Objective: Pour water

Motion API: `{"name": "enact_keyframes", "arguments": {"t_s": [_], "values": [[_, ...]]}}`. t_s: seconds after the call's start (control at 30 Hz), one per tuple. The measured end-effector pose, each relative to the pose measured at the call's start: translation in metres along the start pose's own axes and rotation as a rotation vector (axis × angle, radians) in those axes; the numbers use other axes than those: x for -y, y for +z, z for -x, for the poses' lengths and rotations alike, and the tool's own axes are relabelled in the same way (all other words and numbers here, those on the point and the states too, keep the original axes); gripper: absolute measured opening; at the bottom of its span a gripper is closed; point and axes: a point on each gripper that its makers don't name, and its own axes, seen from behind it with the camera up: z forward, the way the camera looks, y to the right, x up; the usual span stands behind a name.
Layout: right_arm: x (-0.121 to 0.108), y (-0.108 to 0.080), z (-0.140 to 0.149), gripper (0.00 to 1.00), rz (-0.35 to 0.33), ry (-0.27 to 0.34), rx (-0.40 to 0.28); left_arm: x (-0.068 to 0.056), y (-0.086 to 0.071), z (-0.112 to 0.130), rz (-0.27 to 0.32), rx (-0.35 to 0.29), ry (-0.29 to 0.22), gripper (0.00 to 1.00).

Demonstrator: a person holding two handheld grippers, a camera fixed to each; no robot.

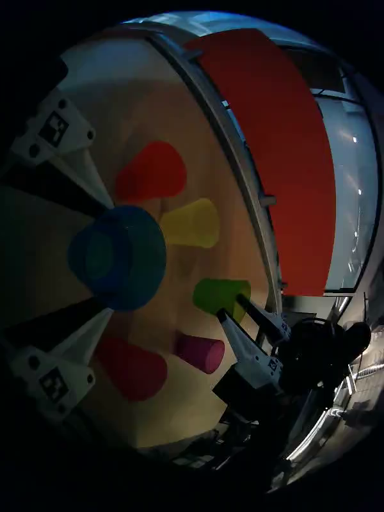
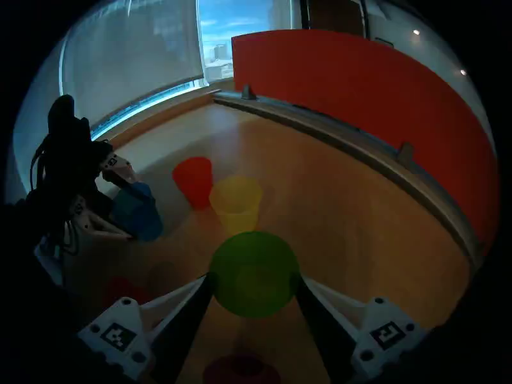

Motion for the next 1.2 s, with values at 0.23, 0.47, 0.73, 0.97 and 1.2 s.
{"name": "enact_keyframes", "arguments": {"t_s": [0.23, 0.47, 0.73, 0.97, 1.2], "values": [[0.010, -0.026, -0.020, 0.91, 0.013, -0.027, -0.113, -0.006, -0.015, -0.013, -0.021, -0.034, 0.002, 0.81], [0.019, -0.052, -0.038, 0.91, 0.032, -0.052, -0.224, -0.014, -0.028, -0.024, -0.036, -0.063, 0.002, 0.81], [0.029, -0.070, -0.049, 0.92, 0.032, -0.053, -0.306, -0.020, -0.040, -0.030, -0.054, -0.076, 0.016, 0.81], [0.034, -0.079, -0.053, 0.92, 0.037, -0.056, -0.354, -0.025, -0.046, -0.038, -0.060, -0.095, 0.018, 0.81], [0.038, -0.088, -0.059, 0.92, 0.045, -0.056, -0.417, -0.028, -0.051, -0.044, -0.064, -0.111, 0.018, 0.81]]}}
